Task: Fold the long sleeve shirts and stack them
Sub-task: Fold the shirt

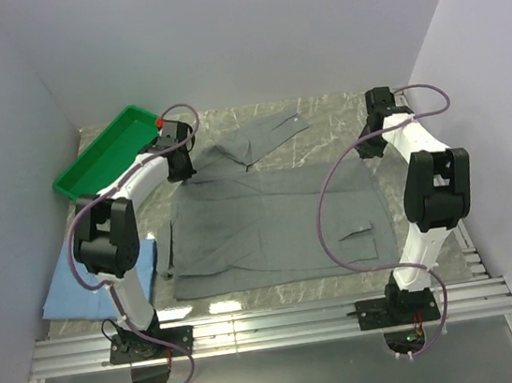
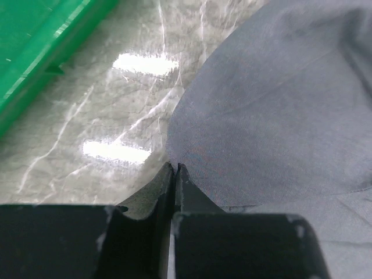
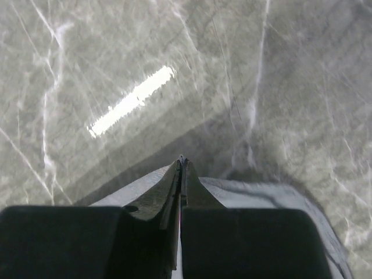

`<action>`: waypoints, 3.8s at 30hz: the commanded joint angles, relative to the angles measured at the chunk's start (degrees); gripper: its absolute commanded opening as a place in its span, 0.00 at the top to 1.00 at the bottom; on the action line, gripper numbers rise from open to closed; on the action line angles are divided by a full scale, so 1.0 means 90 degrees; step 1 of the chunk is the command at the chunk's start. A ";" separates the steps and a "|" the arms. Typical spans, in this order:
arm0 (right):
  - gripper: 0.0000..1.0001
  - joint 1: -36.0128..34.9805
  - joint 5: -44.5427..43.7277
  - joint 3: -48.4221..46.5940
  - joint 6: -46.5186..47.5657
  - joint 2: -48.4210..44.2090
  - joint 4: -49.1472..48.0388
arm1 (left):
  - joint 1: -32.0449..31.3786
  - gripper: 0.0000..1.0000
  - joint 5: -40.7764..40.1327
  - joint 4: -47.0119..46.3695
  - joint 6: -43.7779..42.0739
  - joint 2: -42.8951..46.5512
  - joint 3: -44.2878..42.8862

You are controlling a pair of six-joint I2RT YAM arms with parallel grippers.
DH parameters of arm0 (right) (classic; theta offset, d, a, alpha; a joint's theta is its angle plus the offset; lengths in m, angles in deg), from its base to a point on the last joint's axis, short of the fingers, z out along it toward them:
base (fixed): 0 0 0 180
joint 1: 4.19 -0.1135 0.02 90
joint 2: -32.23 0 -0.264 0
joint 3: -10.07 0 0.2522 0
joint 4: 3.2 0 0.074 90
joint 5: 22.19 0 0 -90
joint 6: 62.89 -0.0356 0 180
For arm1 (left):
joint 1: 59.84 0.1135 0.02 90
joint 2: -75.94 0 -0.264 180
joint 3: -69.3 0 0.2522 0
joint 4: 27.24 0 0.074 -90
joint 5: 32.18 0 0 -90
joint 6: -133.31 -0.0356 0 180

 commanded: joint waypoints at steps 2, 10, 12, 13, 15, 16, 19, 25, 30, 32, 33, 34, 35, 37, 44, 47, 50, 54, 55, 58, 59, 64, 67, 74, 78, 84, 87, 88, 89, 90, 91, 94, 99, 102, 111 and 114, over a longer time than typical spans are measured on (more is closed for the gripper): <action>1.00 0.0023 0.0000 0.0520 -0.0069 -0.0694 -0.0299 | 0.0023 0.99 -0.0076 -0.0187 0.0050 0.0721 0.0402; 1.00 0.0013 0.0253 0.1467 -0.0449 -0.1533 -0.0660 | 0.0013 0.99 0.0256 -0.0216 0.0372 0.1638 0.1416; 1.00 0.0003 0.0351 0.1779 -0.0547 -0.1777 -0.0787 | 0.0004 0.99 0.0208 -0.0196 0.0411 0.1824 0.1583; 1.00 0.0022 0.0381 0.1877 -0.0576 -0.1846 -0.0836 | 0.0004 1.00 0.0188 -0.0216 0.0450 0.1882 0.1787; 1.00 0.0023 0.0400 0.2131 -0.0644 -0.2031 -0.0905 | 0.0004 0.99 0.0139 -0.0216 0.0480 0.2038 0.1974; 1.00 0.0013 0.0439 0.2219 -0.0664 -0.2109 -0.0944 | 0.0004 0.99 0.0149 -0.0235 0.0509 0.2078 0.2129; 1.00 0.0013 0.0488 0.2590 -0.0733 -0.2363 -0.1080 | -0.0025 0.98 0.0178 -0.0294 0.0587 0.2312 0.2451; 1.00 0.0003 0.0586 0.3381 -0.0879 -0.2803 -0.1373 | -0.0182 0.91 0.0119 -0.0304 0.0976 0.2586 0.2998; 1.00 0.0013 0.0819 0.4133 -0.1035 -0.2940 -0.1725 | -0.0231 0.84 0.0217 -0.0216 0.1524 0.2693 0.3535; 1.00 0.0003 0.0898 0.4377 -0.1074 -0.2960 -0.1842 | -0.0231 0.81 0.0295 -0.0187 0.1797 0.2703 0.3663; 0.99 0.0013 0.0898 0.4436 -0.1084 -0.2950 -0.1862 | -0.0231 0.80 0.0334 -0.0206 0.1875 0.2713 0.3732; 0.98 0.0003 0.0898 0.4495 -0.1094 -0.2950 -0.1881 | -0.0231 0.79 0.0344 -0.0226 0.2002 0.2752 0.3858; 0.96 0.0003 0.0869 0.4563 -0.1065 -0.2960 -0.1881 | -0.0231 0.78 0.0344 -0.0216 0.2051 0.2810 0.3908; 0.93 0.0013 0.0772 0.4641 -0.1045 -0.2989 -0.1862 | -0.0221 0.67 0.0266 -0.0196 0.2188 0.2849 0.4015; 0.83 0.0013 0.0137 0.4632 -0.0958 -0.3612 -0.1608 | 0.0129 0.46 0.0100 0.0008 0.2131 0.3210 0.3986; 0.70 -0.0114 -0.0048 0.4408 -0.0734 -0.3877 -0.1511 | 0.0247 0.28 0.0090 0.0087 0.1838 0.3396 0.3733; 0.60 -0.0551 -0.0118 0.4115 -0.0441 -0.4053 -0.1559 | 0.0248 0.16 0.0314 0.0135 0.1535 0.3435 0.3382; 0.50 -0.1226 0.0340 0.3715 0.0134 -0.3986 -0.1949 | 0.0238 0.13 0.0870 0.0019 0.1281 0.3250 0.2933; 0.49 -0.1382 0.0496 0.3482 0.0243 -0.3889 -0.1998 | 0.0238 0.13 0.0929 -0.0078 0.1193 0.3192 0.2873; 0.49 -0.1793 0.1034 0.3043 0.0526 -0.3401 -0.2155 | 0.0248 0.12 0.1066 -0.0176 0.0978 0.2909 0.2639; 0.49 -0.1900 0.1151 0.2924 0.0546 -0.3119 -0.2184 | 0.0248 0.12 0.1086 -0.0187 0.0929 0.2744 0.2571; 0.52 -0.2652 0.1494 0.2182 0.0624 -0.2112 -0.2155 | 0.0238 0.14 0.1242 -0.0313 0.0666 0.2177 0.2141; 0.54 -0.3110 0.1513 0.1928 0.0644 -0.1526 -0.2184 | 0.0218 0.14 0.1281 -0.0411 0.0558 0.1952 0.1907; 0.57 -0.3863 0.1709 0.1605 0.0917 -0.0510 -0.2019 | 0.0170 0.13 0.1350 -0.0557 0.0421 0.1191 0.1194; 0.57 -0.4254 0.1495 0.1566 0.1298 -0.0343 -0.1648 | 0.0121 0.13 0.1340 -0.0772 0.0314 0.0848 0.0735; 0.57 -0.4479 0.1094 0.1799 0.1562 -0.0450 -0.1364 | 0.0101 0.12 0.1145 -0.0831 -0.0047 -0.0040 -0.0192; 0.57 -0.4489 0.0977 0.1868 0.1572 -0.0742 -0.1335 | 0.0092 0.12 0.1106 -0.0763 -0.0184 -0.0567 -0.0739; 0.57 -0.4489 0.0967 0.1878 0.1562 -0.0927 -0.1344 | 0.0063 0.13 0.1057 -0.0792 -0.0233 -0.0742 -0.0827; 0.55 -0.4479 0.0947 0.1888 0.1562 -0.1025 -0.1354 | 0.0043 0.14 0.1009 -0.0869 -0.0330 -0.0831 -0.0954; 0.52 -0.4479 0.0918 0.1898 0.1562 -0.1123 -0.1364 | 0.0014 0.14 0.0911 -0.0899 -0.0379 -0.0909 -0.1004; 0.50 -0.4470 0.0889 0.1907 0.1533 -0.1279 -0.1354 | -0.0045 0.15 0.0862 -0.0919 -0.0418 -0.1036 -0.1052; 0.38 -0.4479 0.0821 0.1985 0.1445 -0.1601 -0.1345 | -0.0172 0.16 0.0696 -0.1133 -0.0604 -0.1251 -0.1150; 0.32 -0.4479 0.0742 0.2151 0.1406 -0.2002 -0.1266 | -0.0318 0.21 0.0520 -0.1212 -0.0809 -0.1622 -0.1472; 0.32 -0.4470 0.0713 0.2336 0.1367 -0.2305 -0.1256 | -0.0397 0.23 0.0276 -0.1144 -0.0819 -0.1906 -0.1706; 0.32 -0.4470 0.0118 0.2845 0.1172 -0.3008 -0.1335 | -0.0748 0.58 0.0217 -0.1026 -0.0849 -0.2375 -0.1825; 0.33 -0.4470 -0.0029 0.2933 0.1123 -0.3116 -0.1315 | -0.0807 0.87 0.0217 -0.0919 -0.0819 -0.2385 -0.1863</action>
